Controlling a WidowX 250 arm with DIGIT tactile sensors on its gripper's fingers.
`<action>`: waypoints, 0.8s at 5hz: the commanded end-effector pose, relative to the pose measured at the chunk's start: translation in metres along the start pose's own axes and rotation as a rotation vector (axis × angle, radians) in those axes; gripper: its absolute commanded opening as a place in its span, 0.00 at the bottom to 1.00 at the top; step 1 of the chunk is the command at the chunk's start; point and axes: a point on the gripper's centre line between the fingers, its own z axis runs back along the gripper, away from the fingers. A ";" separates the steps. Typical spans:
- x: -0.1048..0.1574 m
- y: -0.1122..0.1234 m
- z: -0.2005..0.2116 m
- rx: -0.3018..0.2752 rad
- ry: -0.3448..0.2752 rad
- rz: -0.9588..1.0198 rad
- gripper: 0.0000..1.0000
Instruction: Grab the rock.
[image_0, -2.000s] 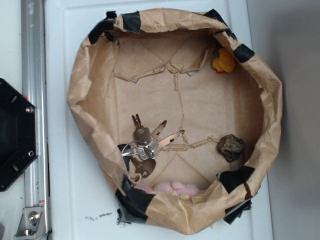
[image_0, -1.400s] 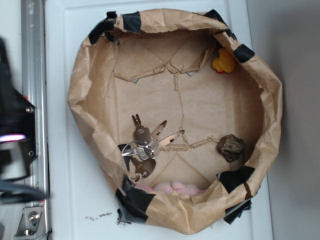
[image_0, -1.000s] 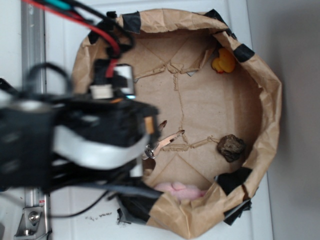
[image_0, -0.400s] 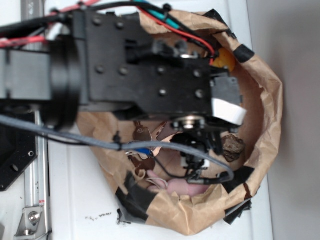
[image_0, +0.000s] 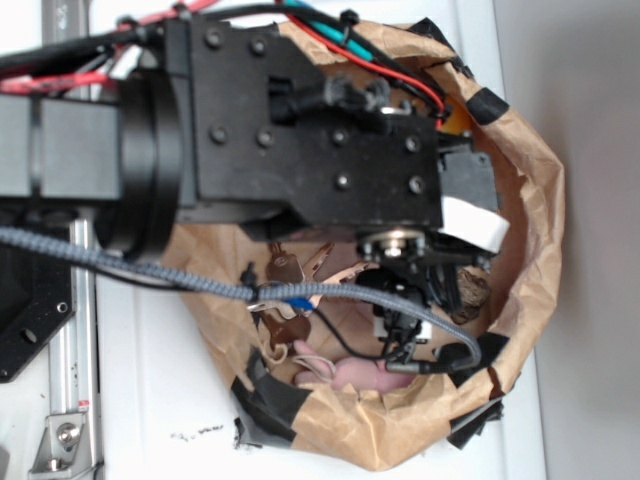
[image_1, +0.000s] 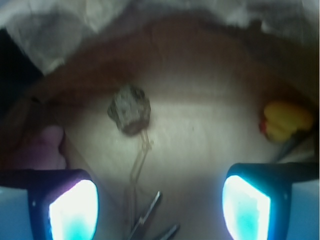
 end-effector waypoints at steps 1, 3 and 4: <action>0.012 -0.042 -0.040 -0.052 -0.052 -0.147 1.00; 0.035 -0.046 -0.064 0.021 -0.062 -0.170 1.00; 0.049 -0.030 -0.050 0.005 -0.089 -0.110 0.00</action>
